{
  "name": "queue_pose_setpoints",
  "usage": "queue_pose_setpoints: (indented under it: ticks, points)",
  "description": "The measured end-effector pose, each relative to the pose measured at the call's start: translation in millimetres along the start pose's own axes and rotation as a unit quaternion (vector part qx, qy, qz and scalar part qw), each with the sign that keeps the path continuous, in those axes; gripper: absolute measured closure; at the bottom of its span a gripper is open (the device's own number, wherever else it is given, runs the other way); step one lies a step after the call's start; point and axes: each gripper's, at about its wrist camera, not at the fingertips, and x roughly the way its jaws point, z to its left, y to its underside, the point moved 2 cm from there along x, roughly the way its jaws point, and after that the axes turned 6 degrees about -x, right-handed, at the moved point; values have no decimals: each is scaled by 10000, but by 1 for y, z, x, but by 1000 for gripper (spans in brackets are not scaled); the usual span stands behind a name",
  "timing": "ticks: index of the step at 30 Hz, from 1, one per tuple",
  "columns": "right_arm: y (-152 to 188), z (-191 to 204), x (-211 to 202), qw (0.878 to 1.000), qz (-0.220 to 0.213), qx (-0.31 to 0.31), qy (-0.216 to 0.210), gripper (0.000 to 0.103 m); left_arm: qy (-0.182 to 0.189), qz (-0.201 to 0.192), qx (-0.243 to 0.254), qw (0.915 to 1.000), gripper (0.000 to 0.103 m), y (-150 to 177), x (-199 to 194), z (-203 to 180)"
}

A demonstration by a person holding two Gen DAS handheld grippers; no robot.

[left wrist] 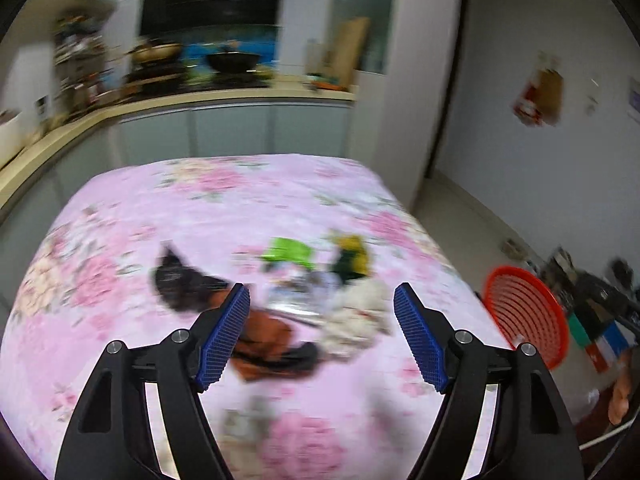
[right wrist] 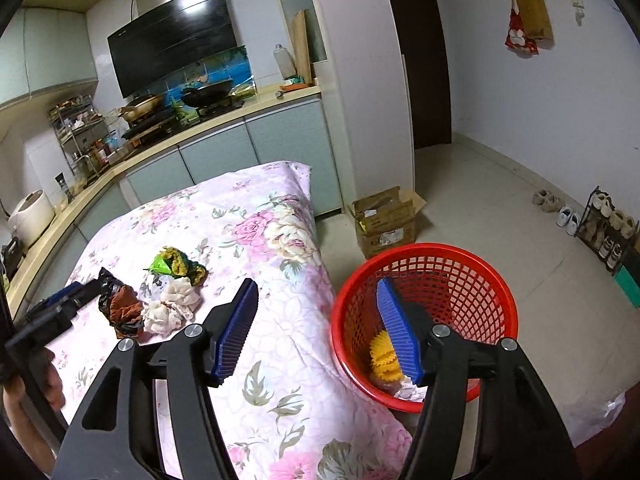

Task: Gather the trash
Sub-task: 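Move both open tools back over the remaining trash on the quilt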

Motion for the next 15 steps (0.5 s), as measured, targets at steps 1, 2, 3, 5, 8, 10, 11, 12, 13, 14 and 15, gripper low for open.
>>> queue_pose_setpoints:
  ticks: [1, 2, 3, 5, 8, 10, 11, 12, 13, 14, 15]
  points:
    - [1, 1, 0, 10000, 3, 0, -7, 43, -51, -4, -101, 9999, 31, -2, -1, 8]
    - [1, 2, 0, 10000, 6, 2, -11, 43, -125, -12, -266, 9996, 31, -4, -1, 22]
    - [1, 2, 0, 10000, 11, 5, -17, 43, -182, -8, -406, 9990, 31, -6, 0, 32]
    - [2, 4, 1, 10000, 34, 3, -23, 43, -245, 13, -645, 9976, 31, -7, 2, 48]
    - [3, 6, 5, 10000, 86, 5, -40, 43, -170, 114, -876, 9959, 31, -5, 7, 63]
    - [5, 6, 7, 9999, 122, -4, -56, 43, -112, 198, -956, 9952, 31, -2, 13, 67]
    - [5, 6, 8, 9999, 133, -7, -59, 43, -82, 261, -966, 9949, 31, 0, 18, 66]
    - [6, 6, 8, 9999, 143, -11, -61, 43, -64, 309, -962, 9949, 31, 0, 23, 65]
    - [6, 7, 9, 9999, 147, -13, -59, 43, -41, 372, -954, 9947, 31, 1, 29, 64]
    - [6, 7, 9, 9999, 152, -14, -59, 43, -33, 418, -949, 9946, 31, 3, 33, 63]
    - [6, 6, 10, 9999, 161, -12, -58, 43, -34, 467, -946, 9944, 31, 5, 38, 62]
